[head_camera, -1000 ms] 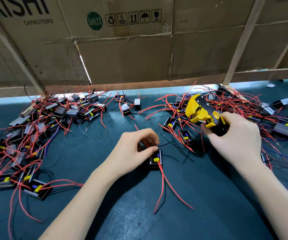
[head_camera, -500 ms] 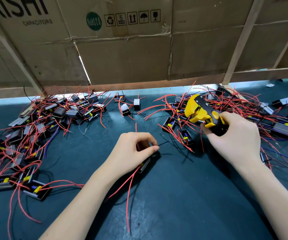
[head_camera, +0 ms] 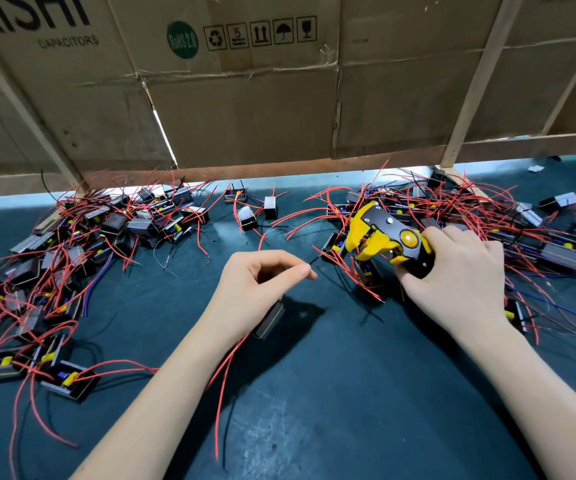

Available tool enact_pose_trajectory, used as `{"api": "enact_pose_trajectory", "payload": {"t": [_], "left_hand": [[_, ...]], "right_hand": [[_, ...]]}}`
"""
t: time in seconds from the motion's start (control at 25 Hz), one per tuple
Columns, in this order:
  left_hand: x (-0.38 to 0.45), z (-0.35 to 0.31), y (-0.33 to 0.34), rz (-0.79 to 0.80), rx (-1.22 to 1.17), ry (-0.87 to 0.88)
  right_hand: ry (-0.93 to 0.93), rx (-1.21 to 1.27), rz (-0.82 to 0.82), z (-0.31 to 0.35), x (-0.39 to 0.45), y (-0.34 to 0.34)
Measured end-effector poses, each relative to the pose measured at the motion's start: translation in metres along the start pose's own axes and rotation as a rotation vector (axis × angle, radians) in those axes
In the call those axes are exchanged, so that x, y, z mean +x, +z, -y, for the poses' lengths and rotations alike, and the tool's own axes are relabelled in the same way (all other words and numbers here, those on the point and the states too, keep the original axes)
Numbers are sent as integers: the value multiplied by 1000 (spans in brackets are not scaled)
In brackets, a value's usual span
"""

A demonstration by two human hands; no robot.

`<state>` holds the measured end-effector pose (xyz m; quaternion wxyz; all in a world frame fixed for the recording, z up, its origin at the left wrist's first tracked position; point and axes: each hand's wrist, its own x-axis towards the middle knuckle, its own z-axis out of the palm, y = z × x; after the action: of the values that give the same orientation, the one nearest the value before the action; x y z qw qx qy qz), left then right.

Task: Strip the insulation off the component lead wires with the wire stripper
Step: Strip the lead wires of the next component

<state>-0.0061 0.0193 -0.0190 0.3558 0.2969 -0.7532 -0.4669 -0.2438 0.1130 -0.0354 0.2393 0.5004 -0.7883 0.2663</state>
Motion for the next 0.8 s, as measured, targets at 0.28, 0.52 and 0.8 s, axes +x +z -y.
{"api": "enact_pose_trajectory", "payload": {"t": [0.28,0.52,0.8], "left_hand": [[-2,-2,5,-5,32,8],[-5,-3,14,3,26,-24],[-5,-4,14,16,27,-30]], "right_hand": [[-30,-74,-3,10,-3,4],[-83,-85,-36,24,-7,4],[-114,-55,12,23,-5,-2]]}}
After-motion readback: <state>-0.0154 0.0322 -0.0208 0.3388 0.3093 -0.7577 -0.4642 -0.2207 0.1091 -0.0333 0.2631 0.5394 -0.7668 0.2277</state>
